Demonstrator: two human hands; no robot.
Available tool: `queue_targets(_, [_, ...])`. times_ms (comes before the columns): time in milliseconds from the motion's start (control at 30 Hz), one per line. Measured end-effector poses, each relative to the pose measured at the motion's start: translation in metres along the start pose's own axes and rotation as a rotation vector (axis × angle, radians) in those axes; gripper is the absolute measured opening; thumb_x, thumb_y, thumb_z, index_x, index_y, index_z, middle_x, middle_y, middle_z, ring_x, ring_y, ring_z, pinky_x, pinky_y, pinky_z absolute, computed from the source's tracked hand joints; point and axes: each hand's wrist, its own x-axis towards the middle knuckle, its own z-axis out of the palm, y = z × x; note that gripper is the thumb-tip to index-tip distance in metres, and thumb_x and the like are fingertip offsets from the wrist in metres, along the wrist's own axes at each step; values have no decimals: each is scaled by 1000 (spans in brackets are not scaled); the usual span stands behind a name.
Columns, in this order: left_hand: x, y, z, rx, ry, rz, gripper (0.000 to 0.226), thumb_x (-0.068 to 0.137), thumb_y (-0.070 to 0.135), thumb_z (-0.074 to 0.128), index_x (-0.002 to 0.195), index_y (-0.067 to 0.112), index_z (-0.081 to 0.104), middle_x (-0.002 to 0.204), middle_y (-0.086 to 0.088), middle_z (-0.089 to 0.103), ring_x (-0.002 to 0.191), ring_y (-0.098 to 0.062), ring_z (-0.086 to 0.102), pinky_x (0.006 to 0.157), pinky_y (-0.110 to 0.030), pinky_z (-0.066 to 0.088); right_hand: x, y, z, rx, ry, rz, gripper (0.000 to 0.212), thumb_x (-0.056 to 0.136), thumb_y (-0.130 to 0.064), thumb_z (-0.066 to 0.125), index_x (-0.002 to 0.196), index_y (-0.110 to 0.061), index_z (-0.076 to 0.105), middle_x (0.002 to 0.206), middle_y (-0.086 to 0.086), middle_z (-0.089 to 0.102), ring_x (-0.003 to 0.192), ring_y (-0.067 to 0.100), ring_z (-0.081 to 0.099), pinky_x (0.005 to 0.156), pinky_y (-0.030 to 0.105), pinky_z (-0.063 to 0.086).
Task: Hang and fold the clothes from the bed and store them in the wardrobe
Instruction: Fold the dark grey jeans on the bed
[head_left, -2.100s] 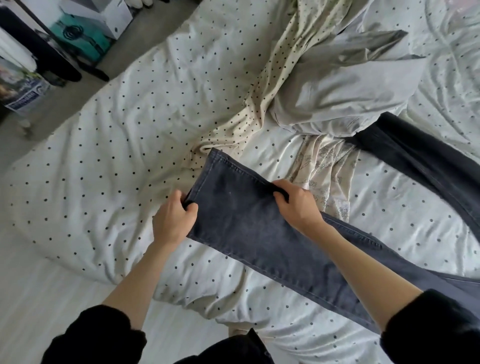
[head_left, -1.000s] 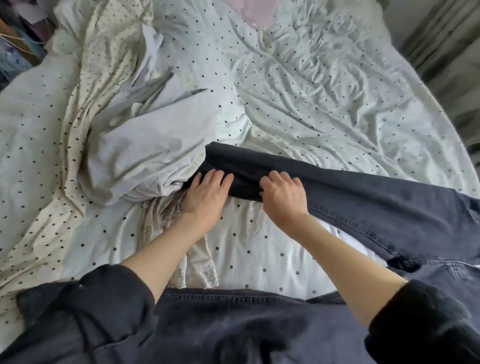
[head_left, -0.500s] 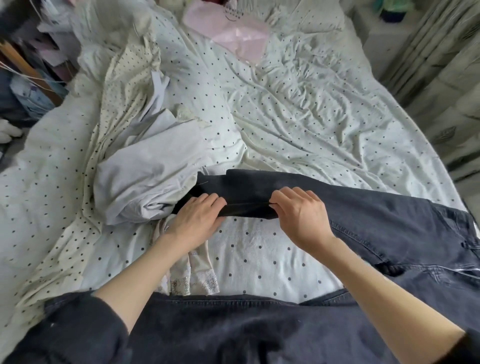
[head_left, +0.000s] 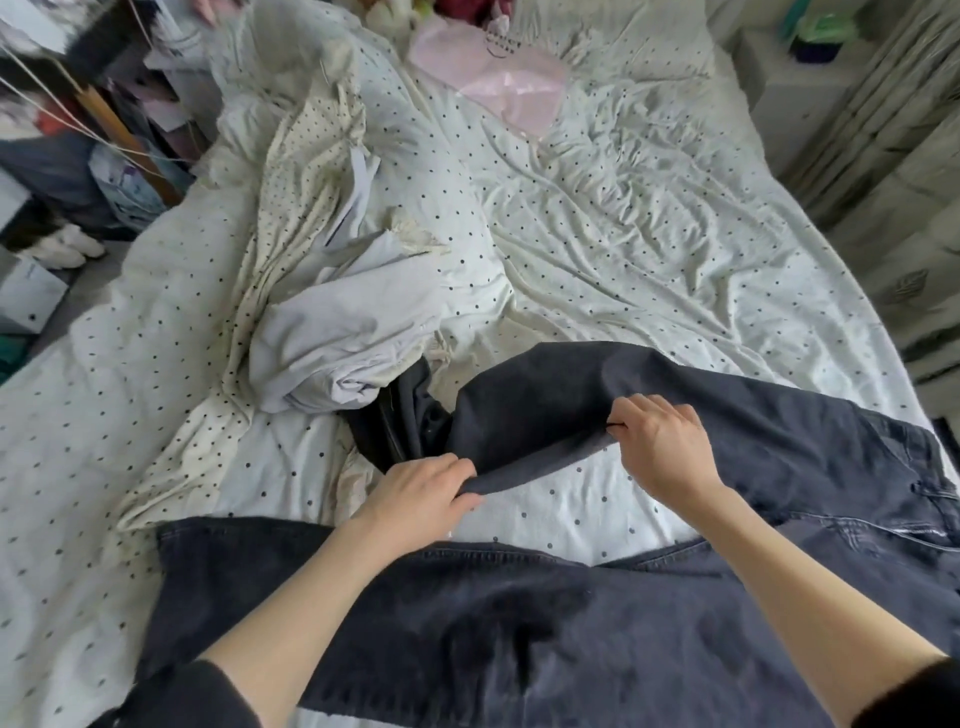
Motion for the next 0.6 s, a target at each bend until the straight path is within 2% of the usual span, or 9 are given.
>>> queue_targets(100, [-15,4,0,50,49,-31,30,98,40,41,110,16,53,102,4,56,91,-15,57,63,-23,30,-15,-13,12,-68,-136,-51,18,94,-21,44,109,-21,54,108,-7,54,109,17,52,92,34,27])
queue_targets(167, [-21,8,-9,68,192,35,24,92,34,56,98,11,61,88,2,61,74,-17,62,51,-22,29,-23,-28,15,-68,-182,-131,44,89,-40,57,129,-25,47,129,-6,48,126,19,43,106,44,22])
queue_targets(200, [-25,12,-12,54,271,87,20,85,29,67,88,9,64,78,1,61,61,-18,62,44,-22,28,-27,-39,13,-61,-168,-200,57,82,-44,65,133,-25,48,134,-2,48,128,21,43,108,51,23])
queue_targets(267, [-32,22,-14,14,348,178,20,75,24,78,77,8,65,66,1,58,48,-17,57,37,-21,34,-35,-63,9,9,-34,-350,57,66,-35,82,118,-22,65,121,5,62,115,25,58,99,58,36])
queue_targets(333, [-40,25,-11,0,324,193,22,77,27,77,80,8,66,68,0,60,53,-18,59,43,-25,45,-37,-76,9,59,174,-481,37,53,-14,87,89,-19,77,97,2,71,93,24,68,86,54,49])
queue_targets(367, [-43,23,-11,-3,284,168,24,79,30,74,86,8,65,72,0,62,60,-19,62,51,-28,48,-37,-78,7,89,227,-509,34,50,-6,86,80,-18,77,89,-1,72,84,22,69,81,49,52])
queue_targets(467, [-55,-2,-10,32,99,26,32,88,41,60,106,14,58,94,4,61,89,-15,58,82,-28,39,-40,-70,3,170,230,-508,37,46,5,81,75,-16,76,79,-6,72,74,18,69,73,38,54])
queue_targets(533, [-65,-19,-10,75,12,-32,29,91,39,55,111,19,54,103,8,56,100,-11,53,87,-26,34,-45,-63,1,168,193,-490,38,42,6,81,73,-16,76,76,-5,72,70,17,69,69,34,54])
queue_targets(600, [-79,-27,-12,113,13,-66,20,89,26,61,107,18,57,102,7,57,99,-11,55,86,-27,36,-52,-64,2,161,164,-472,41,36,5,82,71,-15,76,74,-4,72,67,18,69,63,32,54])
